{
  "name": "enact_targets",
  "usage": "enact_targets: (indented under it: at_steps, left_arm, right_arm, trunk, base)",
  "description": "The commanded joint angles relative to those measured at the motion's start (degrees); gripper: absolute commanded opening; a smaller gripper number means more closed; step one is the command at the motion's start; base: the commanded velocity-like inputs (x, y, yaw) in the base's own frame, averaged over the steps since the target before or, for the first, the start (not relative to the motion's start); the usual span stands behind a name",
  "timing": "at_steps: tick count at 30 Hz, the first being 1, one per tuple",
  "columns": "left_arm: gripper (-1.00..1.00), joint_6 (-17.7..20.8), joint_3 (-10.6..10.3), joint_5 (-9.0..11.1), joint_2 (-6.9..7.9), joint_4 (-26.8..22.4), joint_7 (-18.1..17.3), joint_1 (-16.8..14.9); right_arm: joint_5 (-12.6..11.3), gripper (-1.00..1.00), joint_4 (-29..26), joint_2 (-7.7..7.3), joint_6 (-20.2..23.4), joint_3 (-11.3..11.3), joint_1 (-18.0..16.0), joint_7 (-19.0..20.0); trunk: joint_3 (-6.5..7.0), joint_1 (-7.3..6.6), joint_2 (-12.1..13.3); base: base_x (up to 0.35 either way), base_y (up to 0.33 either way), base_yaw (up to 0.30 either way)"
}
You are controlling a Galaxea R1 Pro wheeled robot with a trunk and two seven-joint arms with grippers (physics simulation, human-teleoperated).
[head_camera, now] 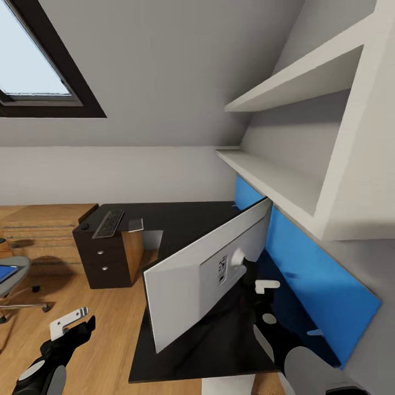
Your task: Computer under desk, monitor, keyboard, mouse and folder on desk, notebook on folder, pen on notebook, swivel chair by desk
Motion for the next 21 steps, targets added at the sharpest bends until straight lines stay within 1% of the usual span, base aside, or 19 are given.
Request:
enact_targets:
  at_steps: [1,7,21]
  left_arm:
    - [1.0,0.26,0.04,0.62,-0.03,-0.08,0.33,-0.04]
    - [1.0,0.36,0.04,0.63,-0.03,-0.07,0.34,-0.04]
    - [1.0,0.47,0.04,0.63,-0.03,-0.07,0.33,-0.04]
  right_arm:
    - [0.39,-1.0,-0.04,-0.01,-0.08,0.6,-0.11,-0.56]
    - [0.39,-1.0,0.0,0.02,-0.08,0.65,-0.11,-0.56]
    - [0.39,-1.0,-0.04,0.06,0.0,0.73,-0.11,-0.63]
  trunk:
    - [-0.09,0.02,-0.1]
    - [-0.08,0.02,-0.1]
    - [-0.08,0.02,-0.1]
  base:
    - [0.0,0.0,-0.118]
    - [0.0,0.0,-0.045]
    - [0.0,0.0,-0.003]
